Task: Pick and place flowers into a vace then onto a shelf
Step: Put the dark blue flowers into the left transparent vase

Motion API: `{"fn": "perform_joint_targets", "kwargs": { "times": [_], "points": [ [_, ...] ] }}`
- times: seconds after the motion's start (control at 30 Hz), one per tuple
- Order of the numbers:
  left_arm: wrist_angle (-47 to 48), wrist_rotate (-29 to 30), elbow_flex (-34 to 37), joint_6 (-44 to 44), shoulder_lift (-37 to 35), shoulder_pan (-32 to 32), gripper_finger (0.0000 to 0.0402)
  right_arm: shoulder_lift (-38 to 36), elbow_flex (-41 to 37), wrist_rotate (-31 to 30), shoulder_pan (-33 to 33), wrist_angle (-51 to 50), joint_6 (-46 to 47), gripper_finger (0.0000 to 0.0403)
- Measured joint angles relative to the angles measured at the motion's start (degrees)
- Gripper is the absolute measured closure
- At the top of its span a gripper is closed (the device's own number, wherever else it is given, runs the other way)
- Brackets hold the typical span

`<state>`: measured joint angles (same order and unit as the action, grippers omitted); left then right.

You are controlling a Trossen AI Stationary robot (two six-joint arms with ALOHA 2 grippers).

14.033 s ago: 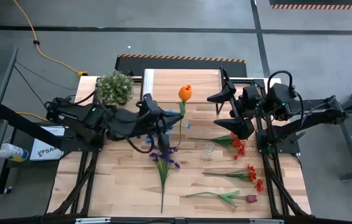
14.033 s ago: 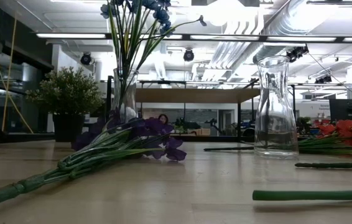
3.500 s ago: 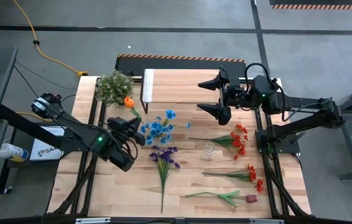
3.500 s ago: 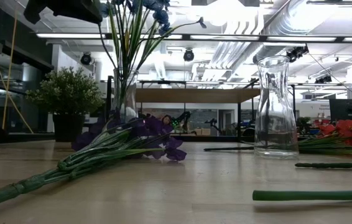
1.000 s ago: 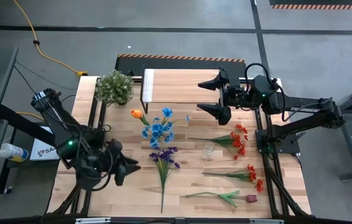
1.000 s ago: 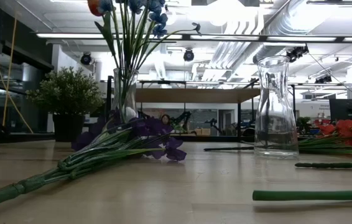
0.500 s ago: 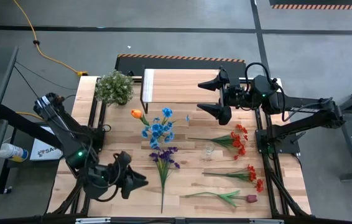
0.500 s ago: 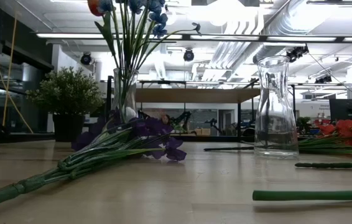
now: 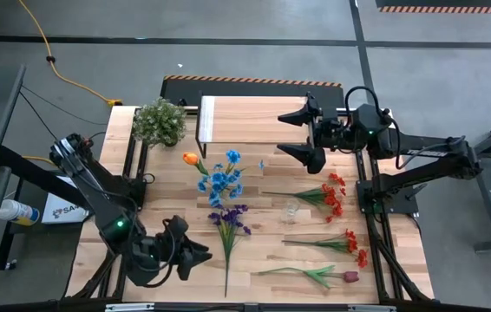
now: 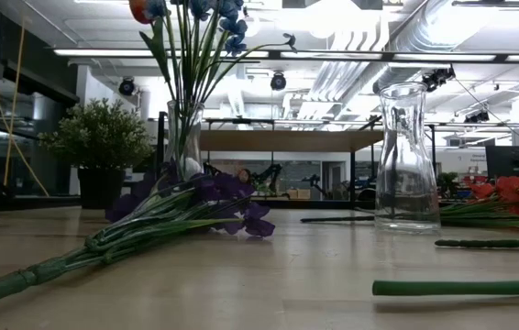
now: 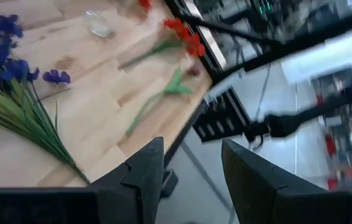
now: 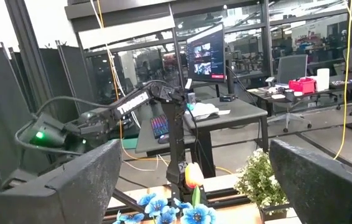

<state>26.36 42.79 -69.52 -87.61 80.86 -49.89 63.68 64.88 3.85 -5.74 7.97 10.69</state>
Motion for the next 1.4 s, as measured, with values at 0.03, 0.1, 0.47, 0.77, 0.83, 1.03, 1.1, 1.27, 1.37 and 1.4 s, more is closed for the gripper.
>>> {"fn": "perform_joint_targets", "kwargs": {
  "times": [0.03,0.1,0.47,0.77,0.83,1.03,1.1,1.27,1.37,1.4],
  "points": [
    [-0.1,1.0,0.0,-2.1,0.7,0.0,0.0206,0.0,0.0,0.2,0.0,0.0,0.0,0.0008],
    [-0.9,2.7,0.0,-6.8,2.3,0.0,0.0206,-0.1,0.0,1.2,0.0,0.0,-0.1,0.0008],
    [-14.4,2.4,0.0,-17.7,12.7,0.0,0.0206,-2.5,0.0,6.2,0.0,-5.2,-0.2,0.0008],
    [-17.3,4.3,0.0,-17.8,15.3,0.0,0.0206,-3.8,0.0,6.4,0.0,-8.3,-0.4,0.0008],
    [-17.3,4.3,0.0,-17.8,15.3,0.0,0.0206,-4.1,0.0,6.4,0.0,-9.0,-0.5,0.0008],
    [-17.3,4.2,0.0,-20.6,15.3,0.5,0.0206,-4.2,0.0,6.4,0.0,-9.2,-0.7,0.0008],
    [-17.3,2.4,0.0,-20.6,15.3,1.4,0.0206,-4.2,0.0,6.4,0.0,-9.2,-0.7,0.0008],
    [-11.7,-9.5,-2.9,-19.8,15.4,6.1,0.0206,-4.2,0.0,6.4,0.0,-9.2,-2.2,0.0008],
    [-1.5,-16.8,-8.6,-19.5,16.5,9.2,0.0206,-4.2,0.0,6.4,0.0,-9.2,-2.2,0.0008],
    [3.2,-19.4,-11.0,-19.6,17.0,10.0,0.0206,-4.2,0.0,6.4,0.0,-9.2,-2.2,0.0008]
  ]
}}
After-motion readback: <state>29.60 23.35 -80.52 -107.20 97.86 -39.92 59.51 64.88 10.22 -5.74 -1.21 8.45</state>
